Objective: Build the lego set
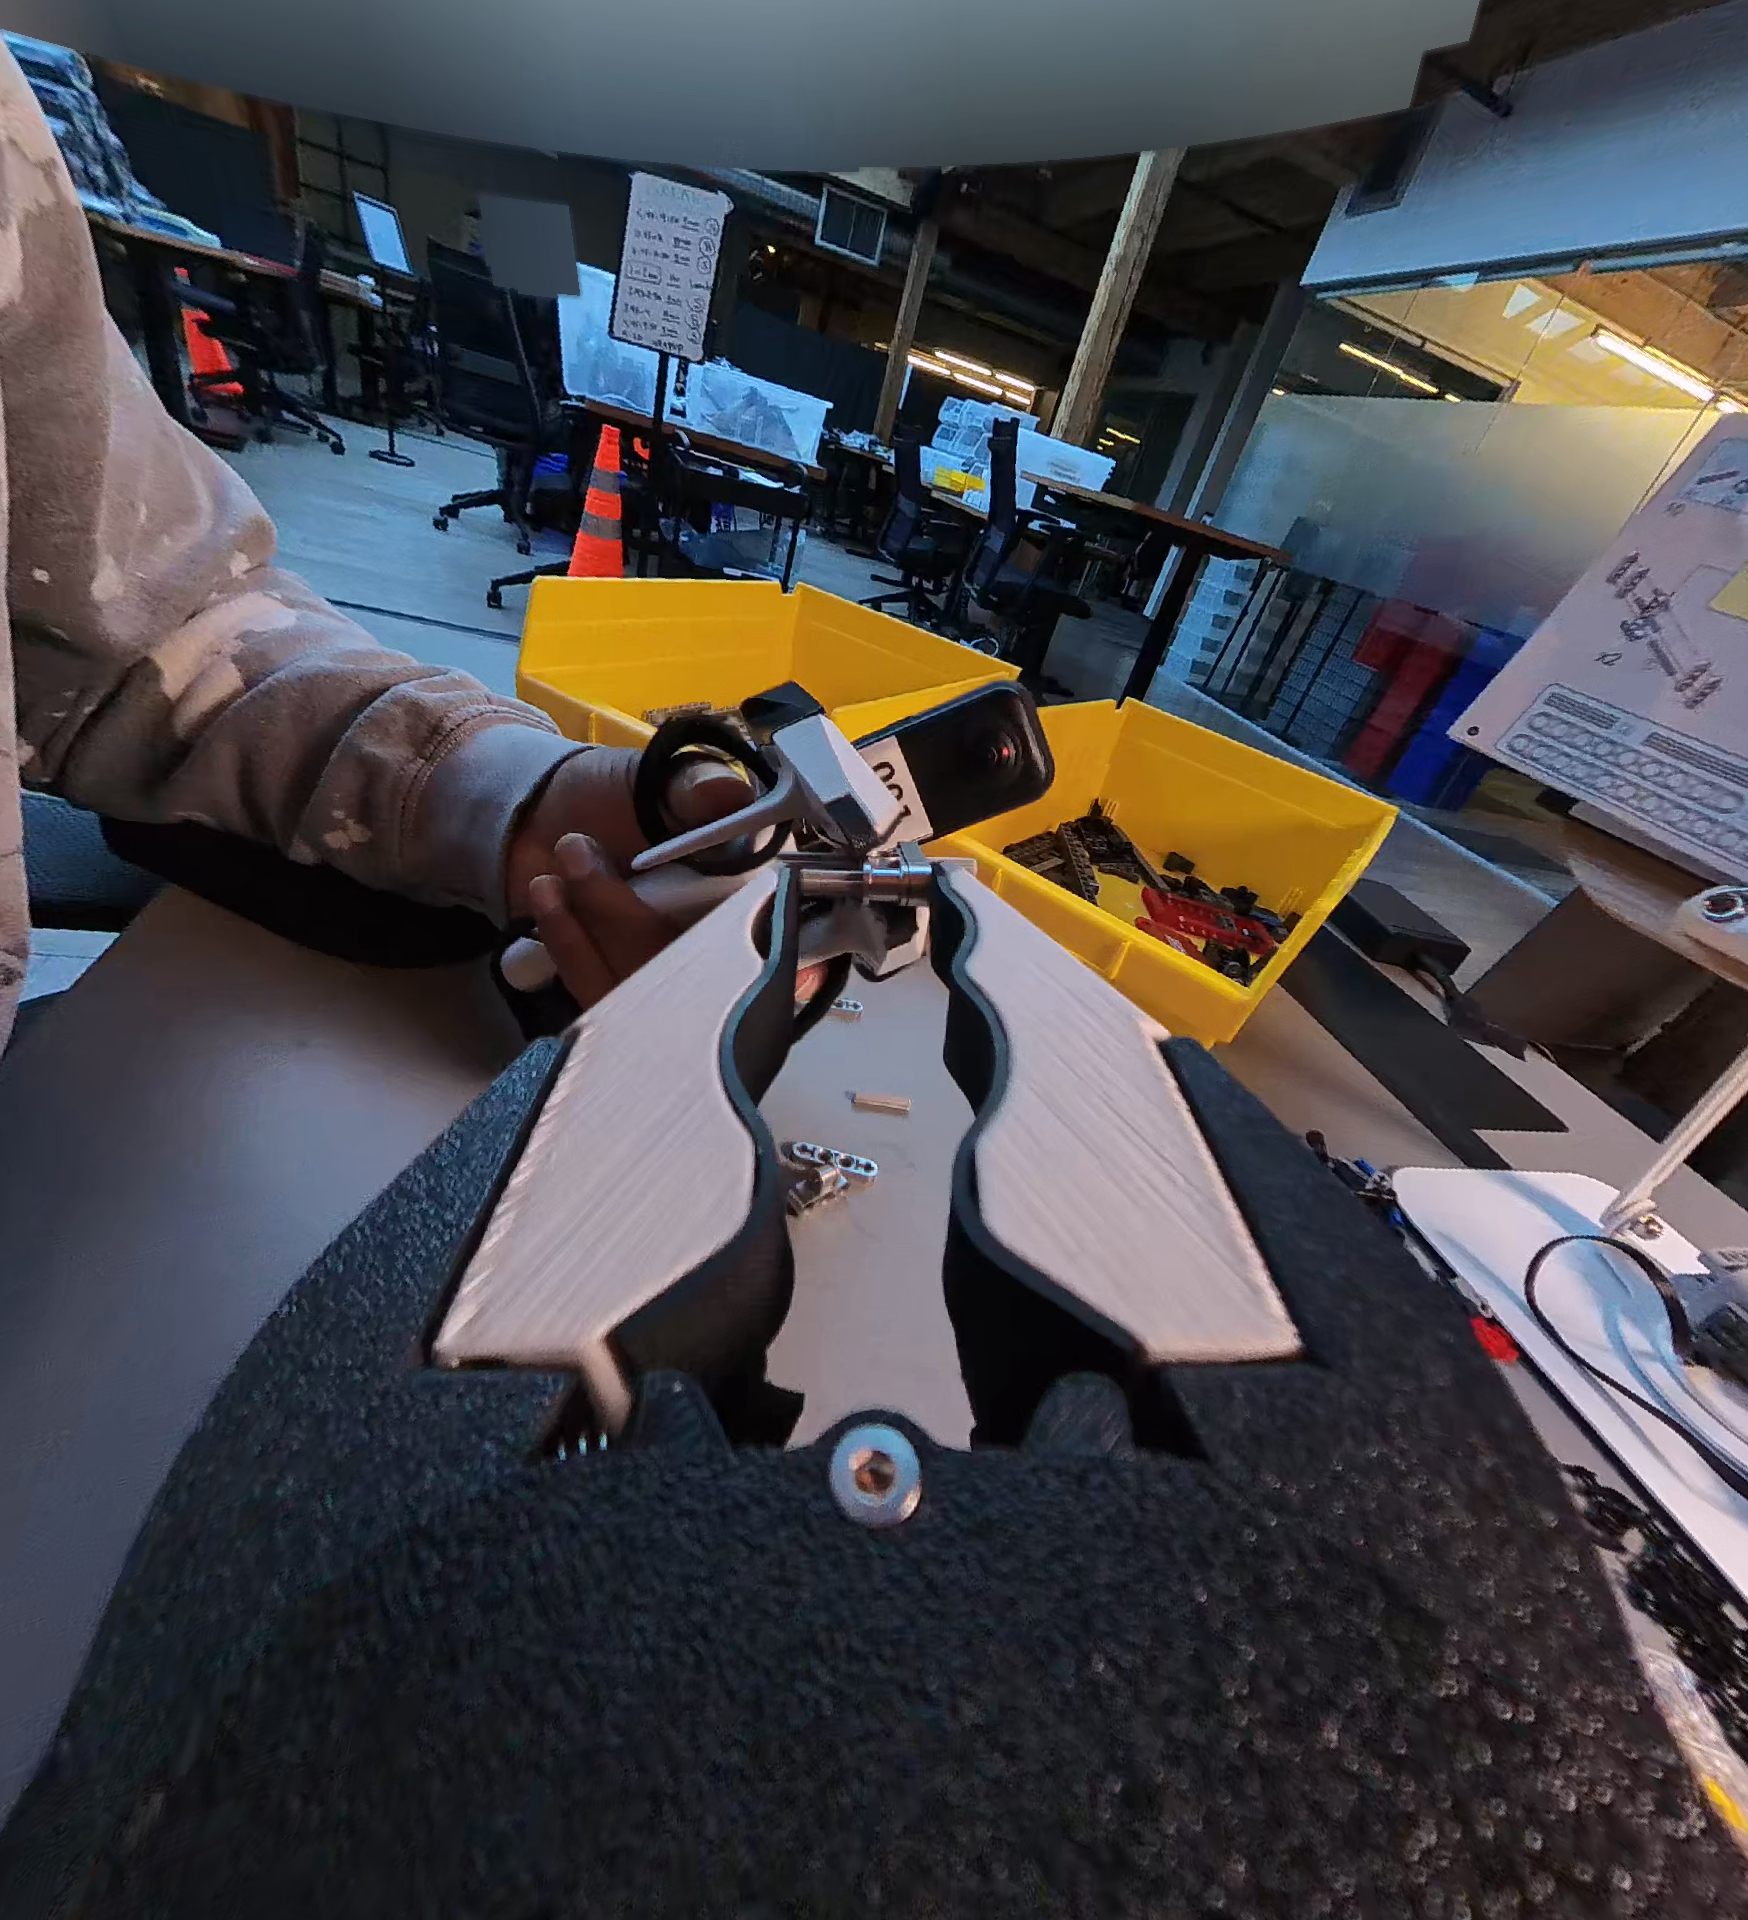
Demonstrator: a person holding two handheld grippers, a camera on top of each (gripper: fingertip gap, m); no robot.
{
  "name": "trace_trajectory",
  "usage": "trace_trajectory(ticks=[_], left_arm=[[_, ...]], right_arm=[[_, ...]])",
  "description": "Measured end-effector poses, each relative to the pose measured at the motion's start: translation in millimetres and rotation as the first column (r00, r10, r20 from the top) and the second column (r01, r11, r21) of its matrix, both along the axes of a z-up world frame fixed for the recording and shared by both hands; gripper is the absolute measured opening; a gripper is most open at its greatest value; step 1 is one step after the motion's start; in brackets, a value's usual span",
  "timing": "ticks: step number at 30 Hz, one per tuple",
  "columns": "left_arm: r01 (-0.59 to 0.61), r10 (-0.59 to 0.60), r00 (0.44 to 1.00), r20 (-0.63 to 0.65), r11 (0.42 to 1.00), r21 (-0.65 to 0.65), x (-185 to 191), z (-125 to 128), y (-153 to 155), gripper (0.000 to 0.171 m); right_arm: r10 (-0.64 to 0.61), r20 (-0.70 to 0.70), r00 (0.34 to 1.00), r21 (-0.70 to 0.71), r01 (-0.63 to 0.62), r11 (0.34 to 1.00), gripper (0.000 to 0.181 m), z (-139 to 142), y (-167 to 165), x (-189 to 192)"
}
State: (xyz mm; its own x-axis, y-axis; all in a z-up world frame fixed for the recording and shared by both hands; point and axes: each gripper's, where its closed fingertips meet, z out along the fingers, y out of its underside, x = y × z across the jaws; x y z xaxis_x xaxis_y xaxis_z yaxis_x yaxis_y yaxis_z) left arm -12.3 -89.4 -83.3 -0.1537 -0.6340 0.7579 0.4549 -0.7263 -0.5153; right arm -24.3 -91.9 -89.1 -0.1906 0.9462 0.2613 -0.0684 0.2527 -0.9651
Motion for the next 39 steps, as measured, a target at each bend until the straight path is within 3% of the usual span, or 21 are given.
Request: trace_trajectory(ticks=[7,14,20,39], left_arm=[[-0.008,0.010,0.998,-0.061,1.000,0.025,1.4,-4.8,-0.9,0.010],[-0.004,0.006,0.996,-0.086,1.000,0.029,2.6,-9.5,-1.2,0.007],[0.021,-0.010,0.993,-0.120,0.995,0.093,5.2,-7.1,-8.6,0.006],[0.149,-0.149,0.989,0.024,0.988,-0.028,9.4,-8.3,-14.8,0.006]], right_arm=[[0.007,0.025,1.000,0.051,-0.009,0.999,0.022,-5.3,-0.8,1.4],[-0.026,0.064,0.998,0.213,0.012,0.977,0.022,-13.6,-1.6,3.3],[0.021,0.080,0.997,0.131,-0.032,0.991,0.023,-14.7,-6.8,3.6],[0.018,0.090,0.996,0.245,-0.040,0.969,0.021,-15.7,-14.2,7.3]])
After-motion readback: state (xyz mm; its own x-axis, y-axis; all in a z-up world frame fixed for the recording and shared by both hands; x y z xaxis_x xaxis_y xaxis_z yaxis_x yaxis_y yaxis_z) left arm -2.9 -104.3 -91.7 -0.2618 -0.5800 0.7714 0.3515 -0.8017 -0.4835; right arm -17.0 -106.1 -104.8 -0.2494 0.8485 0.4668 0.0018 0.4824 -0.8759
